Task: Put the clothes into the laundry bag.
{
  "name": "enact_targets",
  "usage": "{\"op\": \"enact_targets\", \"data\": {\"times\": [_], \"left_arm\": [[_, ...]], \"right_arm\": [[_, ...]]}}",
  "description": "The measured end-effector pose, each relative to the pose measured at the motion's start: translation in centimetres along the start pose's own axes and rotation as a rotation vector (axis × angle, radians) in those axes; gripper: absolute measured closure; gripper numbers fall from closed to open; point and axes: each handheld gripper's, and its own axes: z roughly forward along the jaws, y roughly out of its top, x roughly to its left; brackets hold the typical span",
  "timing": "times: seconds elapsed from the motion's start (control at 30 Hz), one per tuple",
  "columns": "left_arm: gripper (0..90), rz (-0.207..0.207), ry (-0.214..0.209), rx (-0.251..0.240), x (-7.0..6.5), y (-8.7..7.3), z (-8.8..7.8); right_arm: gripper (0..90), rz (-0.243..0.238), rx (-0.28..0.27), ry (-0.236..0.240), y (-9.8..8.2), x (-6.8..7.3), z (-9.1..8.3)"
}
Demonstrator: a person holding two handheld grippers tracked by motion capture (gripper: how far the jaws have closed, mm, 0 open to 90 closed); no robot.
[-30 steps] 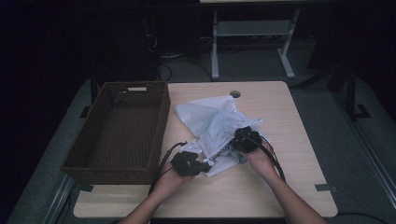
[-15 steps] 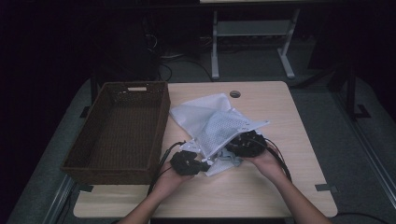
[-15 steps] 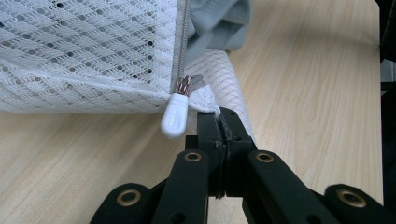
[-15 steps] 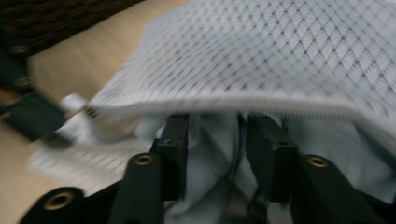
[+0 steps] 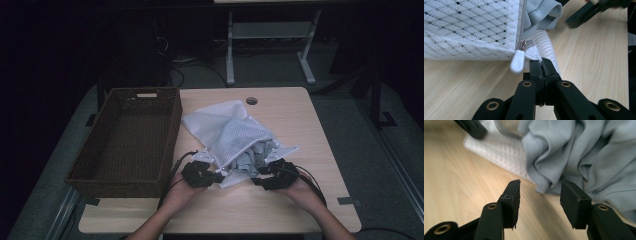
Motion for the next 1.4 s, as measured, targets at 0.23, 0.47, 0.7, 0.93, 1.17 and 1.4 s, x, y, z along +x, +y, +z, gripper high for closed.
{"op": "enact_targets", "data": {"times": [0.23, 0.47, 0.7, 0.93, 1.17, 1.4], "left_arm": [[88.5, -0.003, 0.000, 0.000, 0.0, 0.0, 0.0], [88.5, 0.009, 0.009, 0.005, -0.1, 0.0, 0.1], [88.6, 0.017, 0.011, 0.015, -0.2, 0.0, 0.2], [88.5, 0.003, 0.000, 0.011, -0.1, 0.0, 0.2], [88.5, 0.004, 0.005, 0.023, -0.2, 0.1, 0.3], [88.6, -0.002, 0.008, 0.029, 0.0, 0.0, 0.1]], "right_arm": [[76.5, -0.023, 0.030, -0.020, 0.2, -0.3, 1.8], [86.4, -0.039, -0.062, 0.018, 1.3, 0.5, 1.4], [86.5, -0.078, -0.090, 0.017, 3.4, 1.4, 3.2], [86.7, -0.086, -0.096, -0.017, 5.0, 1.2, 5.2], [86.9, -0.076, -0.120, -0.039, 6.4, 0.9, 6.6], [86.9, -0.068, -0.146, -0.048, 7.4, 0.5, 7.9]]}}
